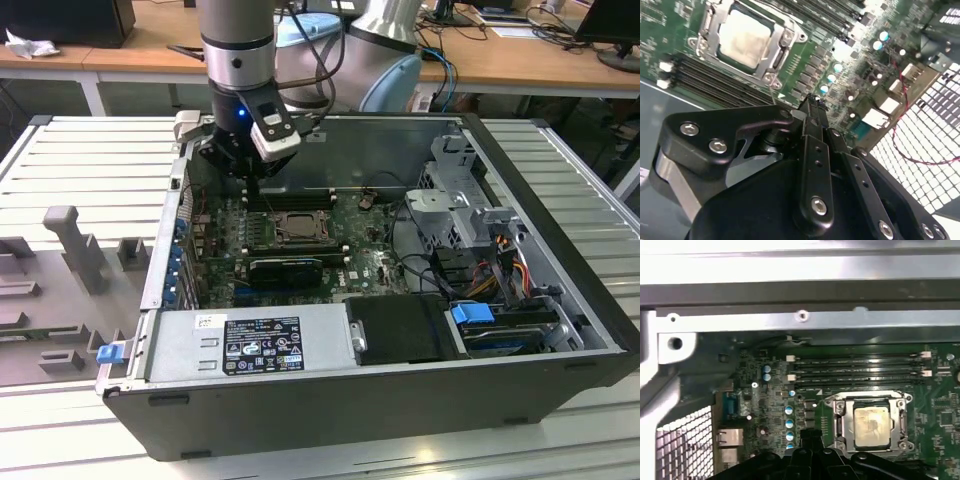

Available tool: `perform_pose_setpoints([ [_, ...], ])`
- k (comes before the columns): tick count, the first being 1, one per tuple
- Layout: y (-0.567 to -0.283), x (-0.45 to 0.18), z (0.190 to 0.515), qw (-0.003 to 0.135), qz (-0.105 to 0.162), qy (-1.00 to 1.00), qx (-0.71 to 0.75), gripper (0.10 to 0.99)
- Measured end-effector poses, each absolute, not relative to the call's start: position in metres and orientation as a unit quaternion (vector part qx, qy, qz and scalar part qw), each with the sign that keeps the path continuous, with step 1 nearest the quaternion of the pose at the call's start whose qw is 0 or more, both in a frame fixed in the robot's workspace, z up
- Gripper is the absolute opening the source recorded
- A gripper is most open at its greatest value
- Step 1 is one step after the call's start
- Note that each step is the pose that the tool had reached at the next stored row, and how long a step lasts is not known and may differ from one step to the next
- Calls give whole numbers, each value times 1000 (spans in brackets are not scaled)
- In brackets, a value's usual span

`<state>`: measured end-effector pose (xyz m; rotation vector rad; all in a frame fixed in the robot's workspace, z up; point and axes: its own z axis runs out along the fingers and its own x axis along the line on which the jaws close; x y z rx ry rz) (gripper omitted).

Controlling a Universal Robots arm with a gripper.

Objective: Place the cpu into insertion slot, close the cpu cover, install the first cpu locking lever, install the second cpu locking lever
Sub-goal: 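Install the first cpu locking lever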

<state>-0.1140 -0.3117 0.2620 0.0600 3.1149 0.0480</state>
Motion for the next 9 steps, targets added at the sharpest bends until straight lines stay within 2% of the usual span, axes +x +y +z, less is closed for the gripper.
perform_pose_setpoints([
  [9, -290, -117, 258, 11, 15, 1000, 18, 106],
])
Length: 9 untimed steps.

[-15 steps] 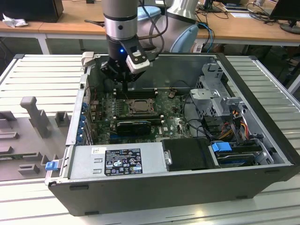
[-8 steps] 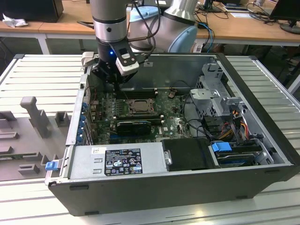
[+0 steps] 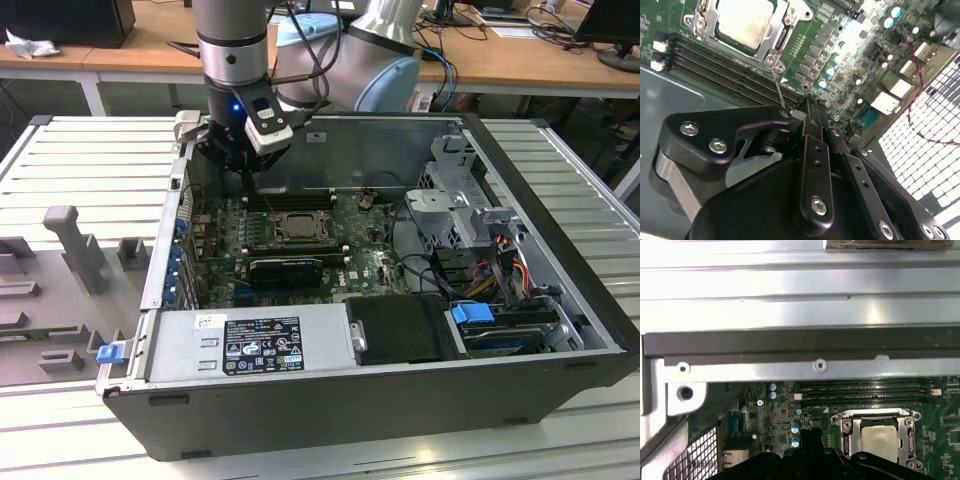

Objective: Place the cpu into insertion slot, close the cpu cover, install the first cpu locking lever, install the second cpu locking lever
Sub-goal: 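Install the first cpu locking lever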

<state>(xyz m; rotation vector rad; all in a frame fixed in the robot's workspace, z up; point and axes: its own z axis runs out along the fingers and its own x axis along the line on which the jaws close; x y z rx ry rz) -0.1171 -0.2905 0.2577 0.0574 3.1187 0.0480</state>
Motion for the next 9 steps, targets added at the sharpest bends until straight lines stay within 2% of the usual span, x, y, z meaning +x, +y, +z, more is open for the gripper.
perform_pose_setpoints([
  [9, -285, -109, 257, 10, 15, 1000, 17, 106],
])
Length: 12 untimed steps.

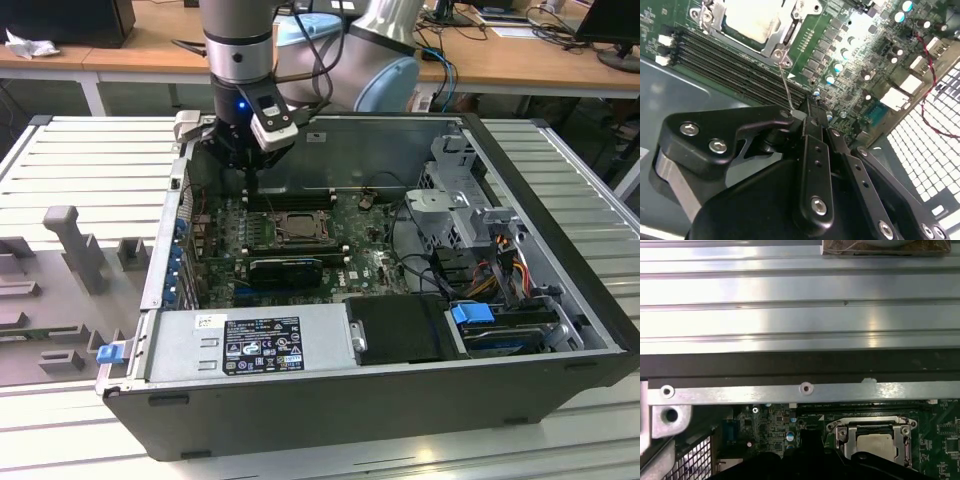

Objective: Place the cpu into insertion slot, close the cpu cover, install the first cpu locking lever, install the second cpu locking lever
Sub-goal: 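Install the first cpu locking lever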

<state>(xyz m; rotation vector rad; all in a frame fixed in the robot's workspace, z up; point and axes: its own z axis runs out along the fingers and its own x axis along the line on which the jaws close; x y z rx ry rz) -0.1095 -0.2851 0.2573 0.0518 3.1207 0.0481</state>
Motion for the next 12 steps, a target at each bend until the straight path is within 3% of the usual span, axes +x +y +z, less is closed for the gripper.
perform_pose_setpoints([
  [12, -285, -98, 257, 10, 15, 1000, 17, 106],
])
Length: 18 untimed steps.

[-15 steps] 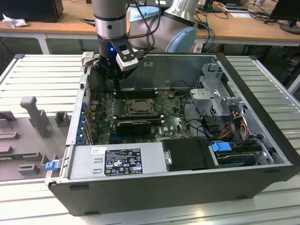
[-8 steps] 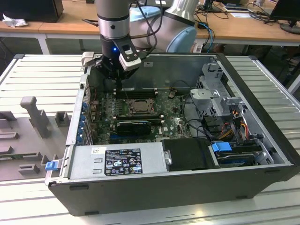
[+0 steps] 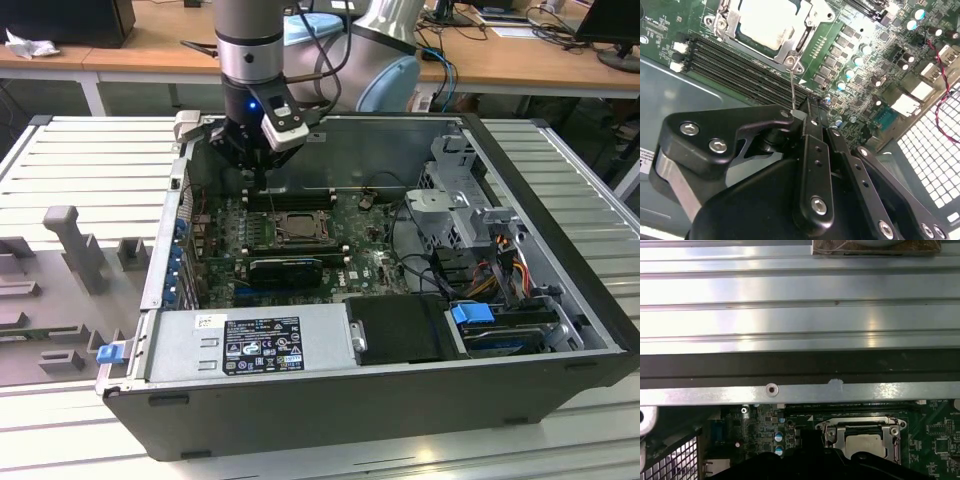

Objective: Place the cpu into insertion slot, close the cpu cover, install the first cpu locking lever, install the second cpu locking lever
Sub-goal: 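Install the first cpu locking lever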

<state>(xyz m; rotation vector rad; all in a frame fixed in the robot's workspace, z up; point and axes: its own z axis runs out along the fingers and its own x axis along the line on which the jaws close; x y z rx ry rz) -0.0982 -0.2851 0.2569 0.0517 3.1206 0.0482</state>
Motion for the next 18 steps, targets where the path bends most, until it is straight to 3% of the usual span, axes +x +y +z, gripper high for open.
perform_pose_setpoints([
  [18, -285, -86, 257, 10, 15, 1000, 17, 106],
])
